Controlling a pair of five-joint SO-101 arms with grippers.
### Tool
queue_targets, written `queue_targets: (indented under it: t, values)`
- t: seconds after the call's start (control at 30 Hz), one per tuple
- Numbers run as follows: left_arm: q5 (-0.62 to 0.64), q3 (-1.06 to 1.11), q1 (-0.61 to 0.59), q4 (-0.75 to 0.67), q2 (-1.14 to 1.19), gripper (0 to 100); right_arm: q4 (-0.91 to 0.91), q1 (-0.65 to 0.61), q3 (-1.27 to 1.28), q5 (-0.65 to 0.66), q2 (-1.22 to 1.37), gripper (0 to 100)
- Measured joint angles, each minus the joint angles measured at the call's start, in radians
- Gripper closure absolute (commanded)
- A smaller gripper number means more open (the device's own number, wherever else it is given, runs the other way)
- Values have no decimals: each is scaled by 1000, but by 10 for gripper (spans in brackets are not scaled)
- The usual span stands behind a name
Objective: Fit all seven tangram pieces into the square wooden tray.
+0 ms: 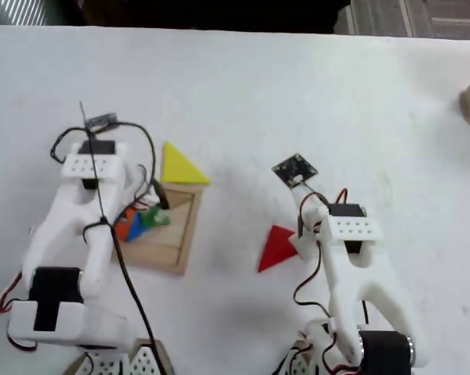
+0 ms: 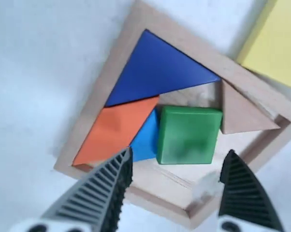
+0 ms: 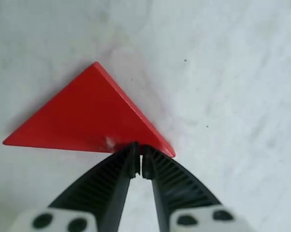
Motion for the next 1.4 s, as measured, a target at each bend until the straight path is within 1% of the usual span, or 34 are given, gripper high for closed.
queue_targets:
  t: [0.07, 0.13, 0.2, 0.27, 0.37, 0.53, 0.63, 0.73, 0.87, 0.97, 1.07, 1.13, 1.4]
  values:
    - [-20, -18, -26, 28, 0, 862, 0, 0, 0, 0, 0, 981]
    - [-78, -37, -41, 48, 0, 986, 0, 0, 0, 0, 0, 981]
    - [-132, -43, -40, 58, 0, 959, 0, 0, 0, 0, 0, 981]
    - [-175, -43, -37, 58, 0, 979, 0, 0, 0, 0, 0, 981]
    - [-204, -43, -15, 74, 0, 978, 0, 0, 0, 0, 0, 981]
    - [-210, -41, -11, 84, -25, 978, 0, 0, 0, 0, 0, 981]
    - [-210, 6, -3, 87, -117, 978, 0, 0, 0, 0, 0, 981]
    - [-210, 101, 32, 78, -252, 977, 0, 0, 0, 0, 0, 981]
    - [-210, 258, 87, -35, -450, 976, 0, 0, 0, 0, 0, 981]
    - [-210, 327, 157, -77, -494, 976, 0, 0, 0, 0, 0, 981]
    - [-210, 328, 216, -77, -479, 976, 0, 0, 0, 0, 0, 981]
    - [-210, 319, 229, -77, -423, 976, 0, 0, 0, 0, 0, 981]
    - [-210, 114, 230, -77, -2, 978, 0, 0, 0, 0, 0, 981]
